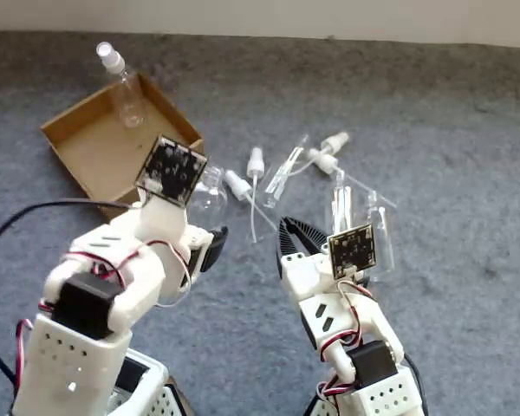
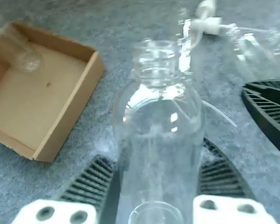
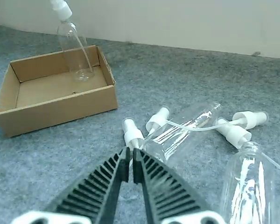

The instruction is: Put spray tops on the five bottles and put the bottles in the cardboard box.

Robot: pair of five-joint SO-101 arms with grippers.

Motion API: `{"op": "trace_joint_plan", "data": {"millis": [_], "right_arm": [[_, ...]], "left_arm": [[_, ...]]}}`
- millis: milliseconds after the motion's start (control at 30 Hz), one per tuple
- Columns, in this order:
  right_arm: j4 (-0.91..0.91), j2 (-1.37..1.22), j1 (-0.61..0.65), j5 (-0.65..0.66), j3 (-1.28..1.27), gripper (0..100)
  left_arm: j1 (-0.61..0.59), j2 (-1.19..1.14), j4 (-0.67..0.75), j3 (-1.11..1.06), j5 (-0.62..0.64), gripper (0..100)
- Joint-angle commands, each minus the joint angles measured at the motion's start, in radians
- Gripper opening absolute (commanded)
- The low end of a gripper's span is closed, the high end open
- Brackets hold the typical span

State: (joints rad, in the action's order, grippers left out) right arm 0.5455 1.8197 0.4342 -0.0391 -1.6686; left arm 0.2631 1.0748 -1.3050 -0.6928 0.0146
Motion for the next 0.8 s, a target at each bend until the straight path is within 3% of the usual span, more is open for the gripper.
{"op": "trace_joint_plan", "data": {"millis": [0, 100, 400, 567, 767], "right_arm": [[0.004, 0.018, 0.012, 0.011, -0.102, 1.7], [0.008, 0.015, 0.001, 0.034, -0.096, 1.7], [0.237, 0.008, -0.082, 0.103, 0.088, 1.7], [0.332, -0.028, -0.082, 0.104, 0.268, 1.8], [0.446, -0.386, -0.082, 0.199, 0.628, 1.8]], "left_arm": [[-0.163, 0.113, 0.222, -0.191, -0.002, 6], [-0.228, 0.183, 0.325, -0.318, 0.000, 6], [-0.234, 0.420, 0.555, -0.634, 0.006, 6], [-0.236, 0.518, 0.572, -0.700, 0.138, 6], [-0.237, 0.570, 0.577, -0.734, 0.144, 6]]}}
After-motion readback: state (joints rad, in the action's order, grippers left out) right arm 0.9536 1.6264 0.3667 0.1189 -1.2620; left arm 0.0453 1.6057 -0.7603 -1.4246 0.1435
